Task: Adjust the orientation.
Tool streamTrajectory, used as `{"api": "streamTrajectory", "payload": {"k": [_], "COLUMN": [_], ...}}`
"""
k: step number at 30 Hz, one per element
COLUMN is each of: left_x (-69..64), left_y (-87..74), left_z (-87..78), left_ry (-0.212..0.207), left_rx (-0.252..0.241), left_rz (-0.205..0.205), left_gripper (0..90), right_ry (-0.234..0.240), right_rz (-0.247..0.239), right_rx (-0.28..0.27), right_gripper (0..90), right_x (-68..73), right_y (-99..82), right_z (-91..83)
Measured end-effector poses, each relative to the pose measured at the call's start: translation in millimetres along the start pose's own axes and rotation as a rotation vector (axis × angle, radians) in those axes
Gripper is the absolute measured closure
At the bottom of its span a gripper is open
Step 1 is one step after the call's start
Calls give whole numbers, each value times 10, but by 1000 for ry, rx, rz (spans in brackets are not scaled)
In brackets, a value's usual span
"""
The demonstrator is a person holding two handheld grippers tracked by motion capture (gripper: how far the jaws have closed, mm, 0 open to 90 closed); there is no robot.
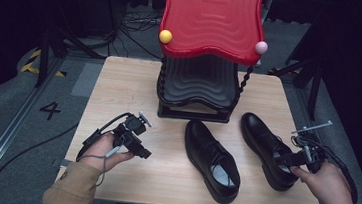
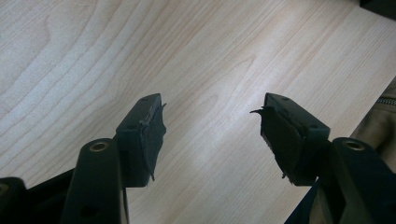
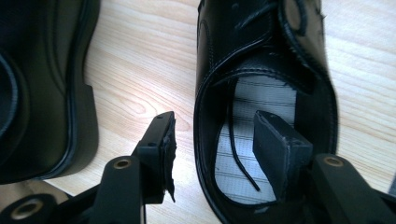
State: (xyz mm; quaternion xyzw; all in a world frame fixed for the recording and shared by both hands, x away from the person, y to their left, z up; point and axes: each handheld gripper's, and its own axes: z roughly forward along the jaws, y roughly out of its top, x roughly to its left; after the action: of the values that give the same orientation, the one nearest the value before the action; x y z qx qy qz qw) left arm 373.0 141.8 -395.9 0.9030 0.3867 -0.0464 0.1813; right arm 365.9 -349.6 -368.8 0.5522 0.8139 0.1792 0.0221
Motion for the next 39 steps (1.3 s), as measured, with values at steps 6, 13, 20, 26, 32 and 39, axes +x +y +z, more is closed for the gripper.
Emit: {"api": "streamTrajectory", "payload": {"k": [6,13,20,26,32,39], "left_x": [3,4,9,9,0,1], "left_y": [3,-7,-24,-21,-4,4], "left_z": [10,6,-5,-9,-3,1], "left_ry": [-3,-3,-4,-3,-4,-4], "left_rx": [1,5,2,-2,-3,2], "left_rz": [4,1,1,2,5,6], "left_gripper": [396,396,397,398,398,398], "right_ry": [-12,0,-23,-55,-4,19], "right_rz": [-6,-42,-105,-113,-145,-217], "right_rx": [36,34,-12,-75,-97,-90], "right_gripper": [509,619,834,853,854,854], "right_x": [-12,8,76,116,254,523], "right_y": [34,98,127,115,92,90], "right_z": [172,408,417,248,106,53]}}
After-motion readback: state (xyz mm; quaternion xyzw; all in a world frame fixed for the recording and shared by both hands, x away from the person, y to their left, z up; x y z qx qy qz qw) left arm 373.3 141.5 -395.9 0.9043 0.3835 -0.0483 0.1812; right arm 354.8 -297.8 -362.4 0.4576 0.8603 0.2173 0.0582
